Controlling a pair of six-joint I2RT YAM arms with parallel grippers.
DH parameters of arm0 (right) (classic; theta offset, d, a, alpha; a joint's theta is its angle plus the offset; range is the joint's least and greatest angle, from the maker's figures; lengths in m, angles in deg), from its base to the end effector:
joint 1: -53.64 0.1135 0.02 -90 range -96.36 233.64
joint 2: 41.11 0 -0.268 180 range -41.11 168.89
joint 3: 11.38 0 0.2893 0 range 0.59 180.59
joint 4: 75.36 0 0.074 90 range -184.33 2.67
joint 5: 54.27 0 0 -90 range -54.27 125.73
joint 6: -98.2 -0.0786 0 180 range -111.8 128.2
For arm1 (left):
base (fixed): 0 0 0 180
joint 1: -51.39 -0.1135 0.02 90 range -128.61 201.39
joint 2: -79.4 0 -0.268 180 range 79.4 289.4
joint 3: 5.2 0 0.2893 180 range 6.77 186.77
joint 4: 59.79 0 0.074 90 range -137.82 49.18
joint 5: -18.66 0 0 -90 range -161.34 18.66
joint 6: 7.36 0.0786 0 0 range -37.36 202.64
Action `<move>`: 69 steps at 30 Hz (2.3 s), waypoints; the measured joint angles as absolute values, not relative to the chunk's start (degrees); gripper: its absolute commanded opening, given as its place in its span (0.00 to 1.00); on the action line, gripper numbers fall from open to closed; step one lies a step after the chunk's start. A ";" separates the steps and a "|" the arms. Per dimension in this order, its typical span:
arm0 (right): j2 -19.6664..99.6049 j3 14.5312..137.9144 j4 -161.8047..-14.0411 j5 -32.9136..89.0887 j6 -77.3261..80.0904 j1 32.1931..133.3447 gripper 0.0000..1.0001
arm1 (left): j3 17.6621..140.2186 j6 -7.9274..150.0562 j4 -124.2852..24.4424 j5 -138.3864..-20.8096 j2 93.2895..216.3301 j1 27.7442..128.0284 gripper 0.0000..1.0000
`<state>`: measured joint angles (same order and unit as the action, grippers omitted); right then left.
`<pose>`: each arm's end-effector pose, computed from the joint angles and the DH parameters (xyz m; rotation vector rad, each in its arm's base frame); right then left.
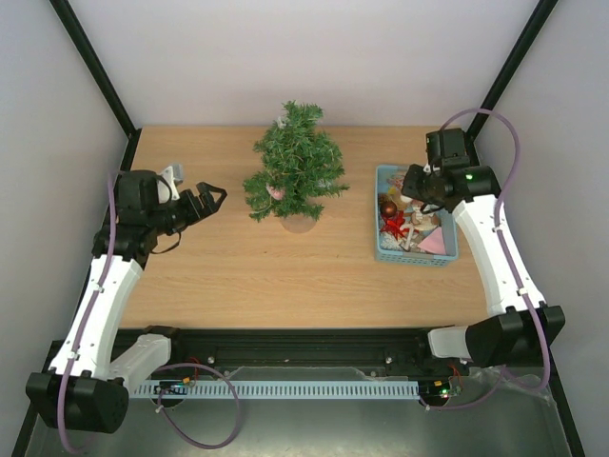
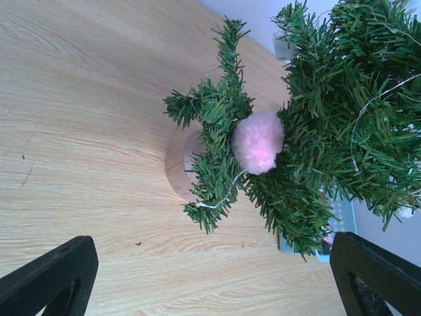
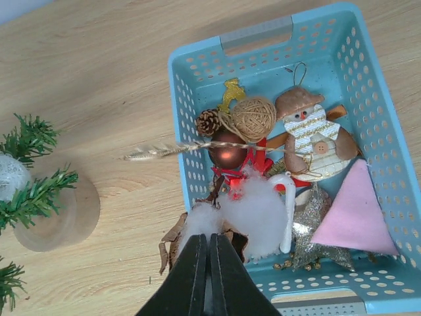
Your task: Decorate the small christmas tree
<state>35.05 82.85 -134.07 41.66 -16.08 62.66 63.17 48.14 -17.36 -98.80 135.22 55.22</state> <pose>0.3434 0.0463 0.3643 0.3568 2.2544 0.1872 0.2734 -0.0546 0.3265 -0.2734 2.1385 -0.8982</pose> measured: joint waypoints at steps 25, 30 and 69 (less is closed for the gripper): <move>30.07 74.78 -134.62 32.35 -15.35 62.64 0.01 | 58.21 47.68 -23.50 -110.54 129.10 56.47 0.99; 29.34 81.62 -136.36 27.56 -15.33 62.64 0.01 | 57.69 47.77 -26.17 -113.88 128.64 60.58 0.99; 23.12 97.71 -146.96 -3.10 -22.04 62.66 0.01 | 53.91 69.06 -61.23 -50.43 140.07 119.96 0.99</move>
